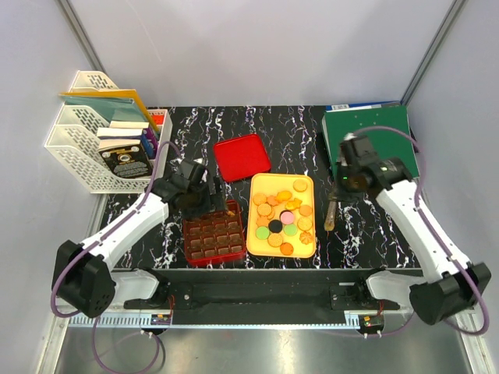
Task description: Pack the cookies
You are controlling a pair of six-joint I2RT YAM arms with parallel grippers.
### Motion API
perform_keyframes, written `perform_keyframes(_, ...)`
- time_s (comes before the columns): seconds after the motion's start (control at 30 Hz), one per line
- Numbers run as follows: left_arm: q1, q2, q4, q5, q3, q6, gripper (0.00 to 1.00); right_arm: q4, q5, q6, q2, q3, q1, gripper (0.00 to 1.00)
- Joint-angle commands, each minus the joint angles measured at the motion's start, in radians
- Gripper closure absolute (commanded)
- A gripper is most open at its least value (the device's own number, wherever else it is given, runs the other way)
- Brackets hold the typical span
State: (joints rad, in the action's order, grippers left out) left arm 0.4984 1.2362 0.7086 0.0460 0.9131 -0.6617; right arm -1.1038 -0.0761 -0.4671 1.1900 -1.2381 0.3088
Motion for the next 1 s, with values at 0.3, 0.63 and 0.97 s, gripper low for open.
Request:
perform_keyframes(0.3,0.002,-0.001,-0.017,-0.018,0.069,-0.052,0.01,-0.087,-0.145,0.102,0.079,-0.126,0.352,0.88)
perform_keyframes(0.63,0.003,-0.052,-0.005,-0.034,0.021,-0.087,0.01,-0.120,-0.140,0.104,0.079,-0.135,0.352,0.71)
perform_keyframes(0.97,0.003,-0.078,0.002,-0.038,-0.006,-0.093,0.01,-0.120,-0.110,0.061,0.042,-0.138,0.352,0.62)
